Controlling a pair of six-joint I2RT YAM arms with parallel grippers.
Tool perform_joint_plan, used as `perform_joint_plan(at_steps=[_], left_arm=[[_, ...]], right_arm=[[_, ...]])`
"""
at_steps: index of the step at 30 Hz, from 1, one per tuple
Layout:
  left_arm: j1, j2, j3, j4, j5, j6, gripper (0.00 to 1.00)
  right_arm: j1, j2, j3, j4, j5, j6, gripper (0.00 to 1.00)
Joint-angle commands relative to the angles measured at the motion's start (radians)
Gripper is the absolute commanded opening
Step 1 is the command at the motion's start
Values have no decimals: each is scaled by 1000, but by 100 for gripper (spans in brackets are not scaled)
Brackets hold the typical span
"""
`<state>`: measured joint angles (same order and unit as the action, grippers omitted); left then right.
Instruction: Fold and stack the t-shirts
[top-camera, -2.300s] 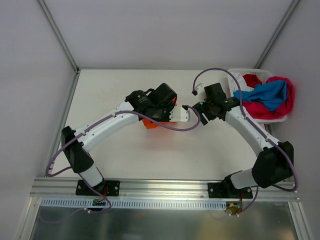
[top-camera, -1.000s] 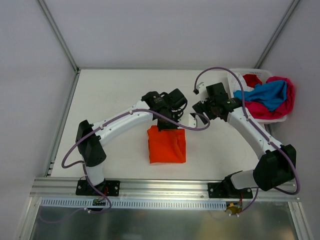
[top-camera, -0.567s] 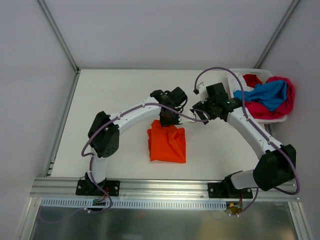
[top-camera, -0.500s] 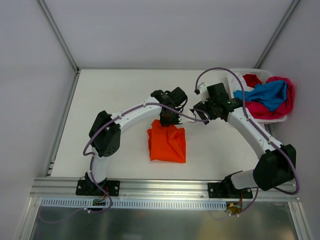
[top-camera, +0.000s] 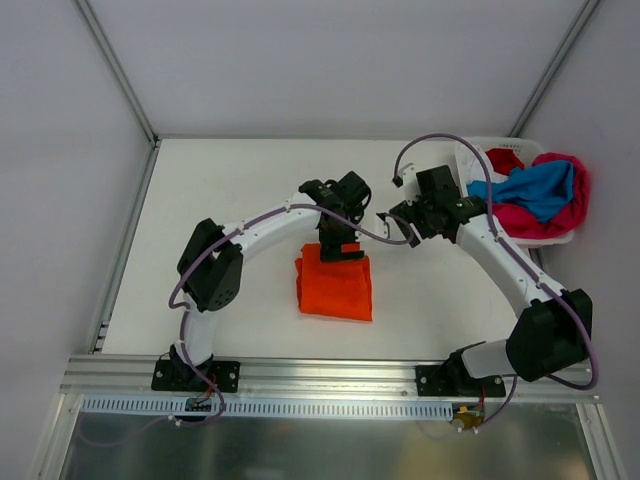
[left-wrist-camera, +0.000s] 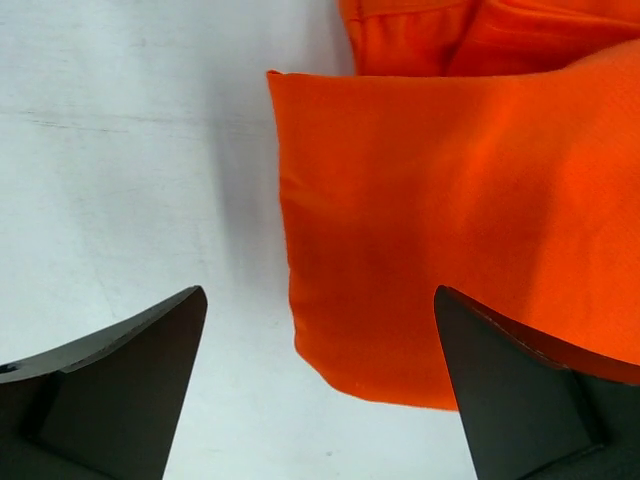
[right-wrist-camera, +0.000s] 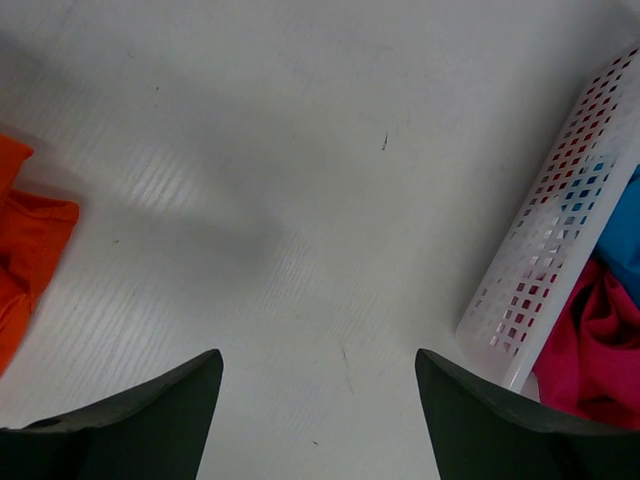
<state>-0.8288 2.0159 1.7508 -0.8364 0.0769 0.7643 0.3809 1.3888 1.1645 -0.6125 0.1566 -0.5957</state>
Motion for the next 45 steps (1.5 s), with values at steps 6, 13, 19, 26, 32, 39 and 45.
perform_joint_plan(at_steps=[6,13,19,26,32,39,45], left_arm=[[57,-202,-189,322,-180,-7,99],[8,-462,-585,621,-205,61,99],[-211,-571,-1203,1757,-514,568,99],[-240,-215,-1352,2366,-563,897,99],[-240,-8,-1433,2410,-525,899,99],[-240,-177,-1401,2140,-545,766,99],[-237,-347,-1236,2137,-577,754,99]], right_arm=[[13,-50,-8,-3,-34,-9,83],[13,-54,-8,0,-32,-12,83],[16,-40,-5,0,-25,-12,83],[16,-34,1,0,-19,-9,83],[16,-42,-3,0,-15,-9,83],[16,-33,1,0,-23,-10,83],[16,-31,1,0,-26,-9,83]])
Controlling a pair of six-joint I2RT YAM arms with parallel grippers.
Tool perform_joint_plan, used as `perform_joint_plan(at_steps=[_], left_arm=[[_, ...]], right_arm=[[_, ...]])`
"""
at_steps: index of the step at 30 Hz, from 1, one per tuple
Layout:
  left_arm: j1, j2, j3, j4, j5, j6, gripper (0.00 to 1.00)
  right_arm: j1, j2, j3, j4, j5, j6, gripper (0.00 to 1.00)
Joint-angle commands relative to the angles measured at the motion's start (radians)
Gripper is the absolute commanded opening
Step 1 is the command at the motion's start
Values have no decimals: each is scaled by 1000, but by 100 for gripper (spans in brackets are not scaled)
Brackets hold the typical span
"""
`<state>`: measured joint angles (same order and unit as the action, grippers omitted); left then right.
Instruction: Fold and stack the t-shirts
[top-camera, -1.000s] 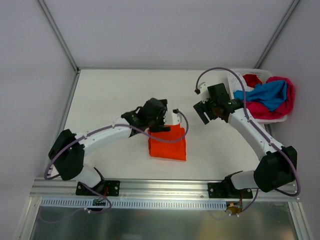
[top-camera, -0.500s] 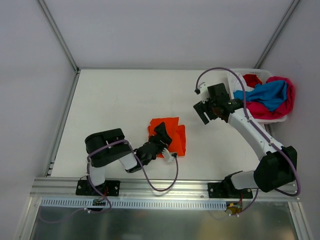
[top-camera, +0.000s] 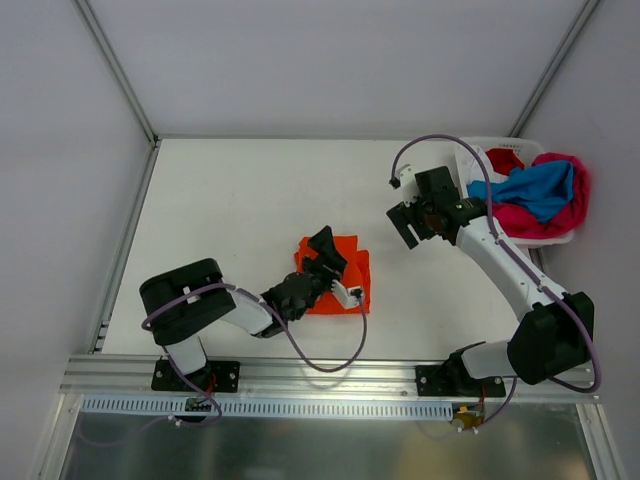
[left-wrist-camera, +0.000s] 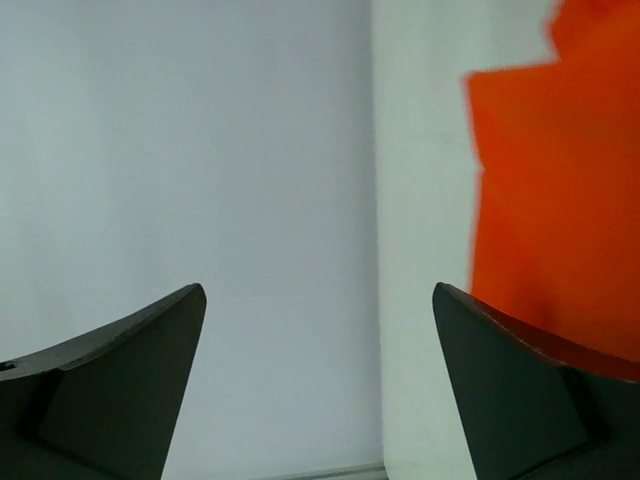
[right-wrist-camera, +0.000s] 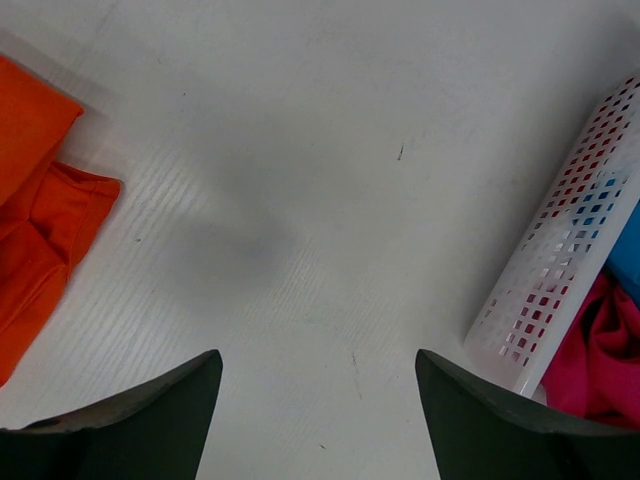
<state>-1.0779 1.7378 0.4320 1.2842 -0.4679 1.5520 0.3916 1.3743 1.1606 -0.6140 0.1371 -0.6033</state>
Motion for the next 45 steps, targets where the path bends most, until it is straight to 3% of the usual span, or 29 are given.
perform_joint_plan(at_steps=[1,7,12,20,26,37,45], left_arm=[[10,-72,126,29,-35,-33,99],[12,-34,235,-74,-14,-142,99],[9,95,215,-131,60,-222,99],[-19,114,186,-245,167,-342,99],[-27,140,211,-217,147,-336,99],[-50,114,255,79,124,-239,99],[-63,166,261,-103,227,-346,99]], right_arm=[[6,-18,5,0,-5,-1,83],[4,-18,4,2,-2,-1,83],[6,-21,4,2,2,-1,83],[0,-24,1,0,6,-4,83],[-5,-24,1,0,-1,-4,83],[-5,-21,-2,0,4,-4,83],[-10,-12,2,0,7,-4,83]])
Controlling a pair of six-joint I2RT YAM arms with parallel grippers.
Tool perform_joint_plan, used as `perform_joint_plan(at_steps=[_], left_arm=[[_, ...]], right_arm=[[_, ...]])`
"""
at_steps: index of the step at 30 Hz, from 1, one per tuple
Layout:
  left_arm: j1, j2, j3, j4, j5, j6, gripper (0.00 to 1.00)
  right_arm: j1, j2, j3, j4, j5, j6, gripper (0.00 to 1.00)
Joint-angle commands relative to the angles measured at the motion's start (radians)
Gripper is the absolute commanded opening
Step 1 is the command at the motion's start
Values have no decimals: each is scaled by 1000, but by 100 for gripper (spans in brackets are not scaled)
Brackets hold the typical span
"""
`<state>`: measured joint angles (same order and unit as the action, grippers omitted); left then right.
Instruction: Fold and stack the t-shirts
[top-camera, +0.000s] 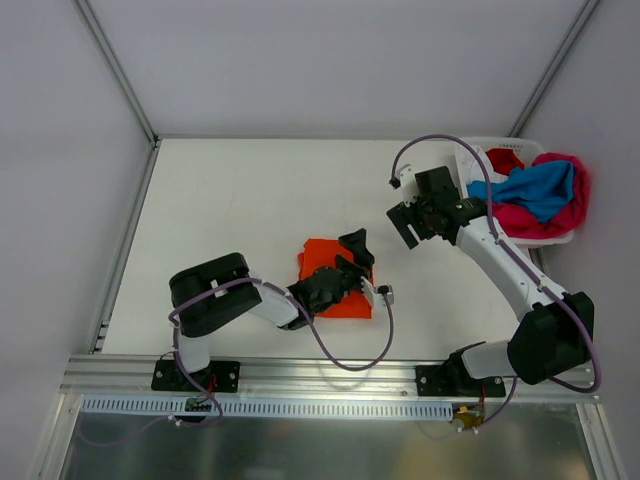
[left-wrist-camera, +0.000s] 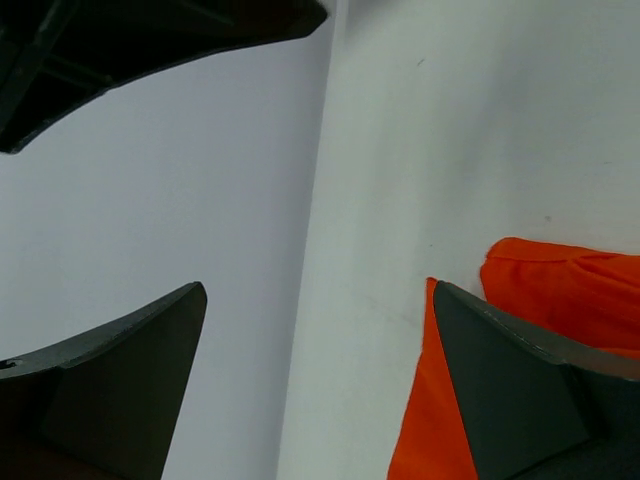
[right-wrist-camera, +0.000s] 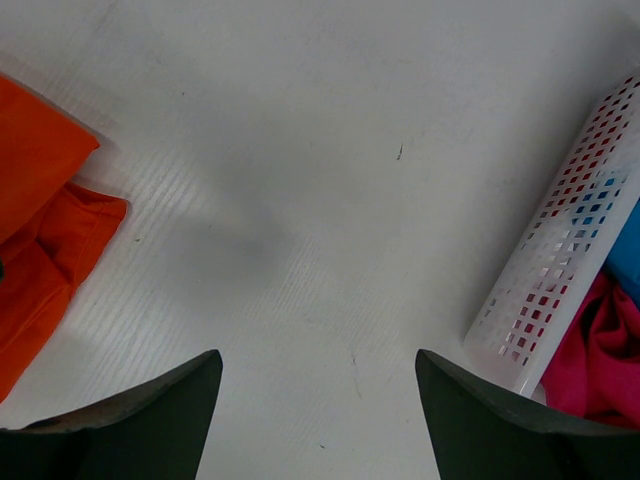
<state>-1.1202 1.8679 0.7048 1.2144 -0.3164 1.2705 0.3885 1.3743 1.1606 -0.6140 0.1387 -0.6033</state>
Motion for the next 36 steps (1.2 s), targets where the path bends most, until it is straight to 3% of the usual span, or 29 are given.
perform_joint_plan(at_steps=[1,10,17,20,23,28,31,32,36], left_arm=[[-26,45,-21,-42,114,-81,99],[-98,119,13,-139,140,-178,99],[-150,174,41,-83,105,-158,98],[-142,128,53,3,37,-114,99],[-116,-27,73,10,-1,-97,99],[-64,-300,195,-208,-111,-51,99],[-61,-451,193,-330,-148,-69,99],[-61,-496,185,-498,-116,-94,99],[-69,-659,107,-908,70,-209,99]], right_arm=[[-8,-12,1,0,6,-4,83],[-14,-12,2,0,4,-6,83],[-23,-35,-6,2,-4,-6,83],[-26,-40,-10,0,-10,-6,83],[-27,-38,-9,0,-22,-4,83],[-27,-40,2,-7,-39,-1,83],[-22,-38,7,-9,-44,-1,83],[-19,-37,8,-7,-44,-1,83],[-2,-15,16,-10,-31,-1,83]])
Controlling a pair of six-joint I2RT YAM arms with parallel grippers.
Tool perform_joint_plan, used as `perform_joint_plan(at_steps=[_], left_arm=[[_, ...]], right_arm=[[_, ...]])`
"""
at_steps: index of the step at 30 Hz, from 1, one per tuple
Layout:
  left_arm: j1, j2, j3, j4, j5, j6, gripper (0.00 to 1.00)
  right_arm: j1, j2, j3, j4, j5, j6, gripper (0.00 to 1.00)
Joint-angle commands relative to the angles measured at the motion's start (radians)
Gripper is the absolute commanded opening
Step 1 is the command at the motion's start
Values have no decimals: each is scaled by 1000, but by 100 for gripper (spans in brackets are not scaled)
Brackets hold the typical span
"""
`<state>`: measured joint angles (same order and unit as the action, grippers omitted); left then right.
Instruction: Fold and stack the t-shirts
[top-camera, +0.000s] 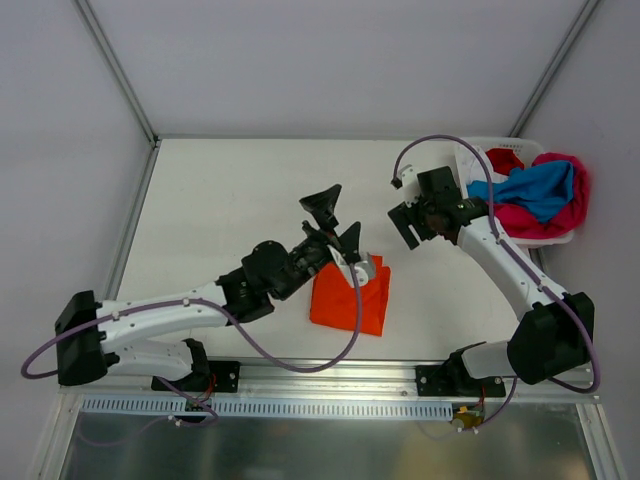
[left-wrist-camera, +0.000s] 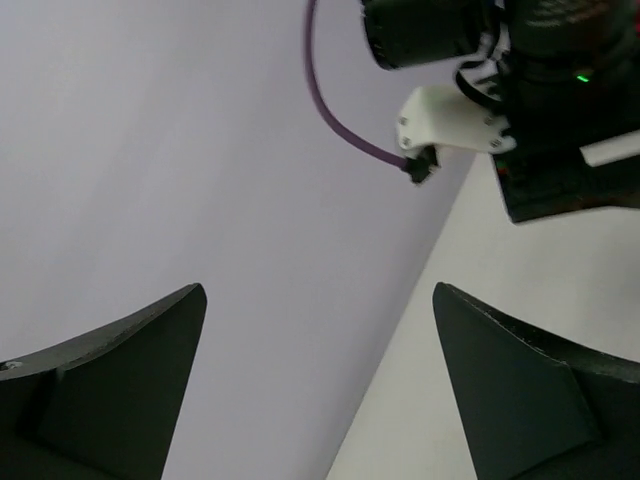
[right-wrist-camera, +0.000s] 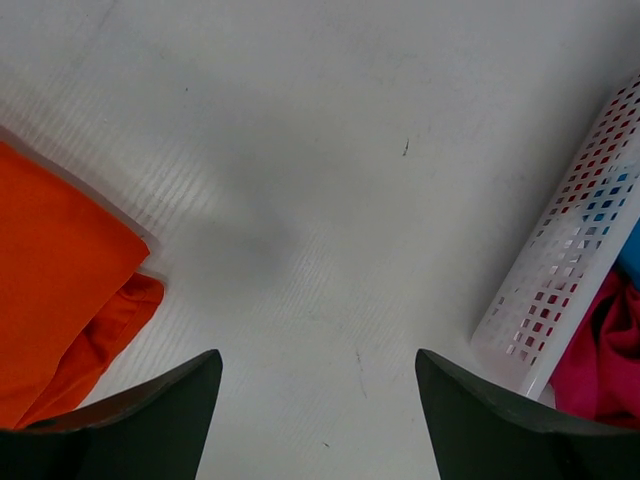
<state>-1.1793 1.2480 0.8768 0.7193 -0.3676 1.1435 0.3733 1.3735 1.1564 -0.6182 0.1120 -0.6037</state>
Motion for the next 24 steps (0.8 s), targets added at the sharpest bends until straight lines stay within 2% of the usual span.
perform_joint_plan(at_steps=[1,2,3,4,7,11,17,20,24], left_arm=[[-16,-54,-70,-505,145,-128,99],[-28,-48,-62,-596,156,-161,99],[-49,-36,-52,-782,166,-203,99],[-58,-4,-47,-854,194,-261,99],[-106,8,-125,-903,194,-298,99],[-144,-24,-240,-825,190,-323,99],[-247,-45,-409,-530,102,-242,99],[-276,-39,-449,-468,43,-179,99],[-284,-45,-484,-459,38,-162,99]], right_arm=[[13,-2,22,-6,6,-2,83],[13,4,23,-6,12,-4,83],[15,12,22,-6,21,-4,83],[13,19,22,-6,32,-7,83],[12,48,22,-2,54,-14,83],[13,76,26,2,66,-21,83],[7,94,11,8,60,-24,83],[-11,125,11,8,46,-18,83],[-19,157,11,6,54,-21,83]])
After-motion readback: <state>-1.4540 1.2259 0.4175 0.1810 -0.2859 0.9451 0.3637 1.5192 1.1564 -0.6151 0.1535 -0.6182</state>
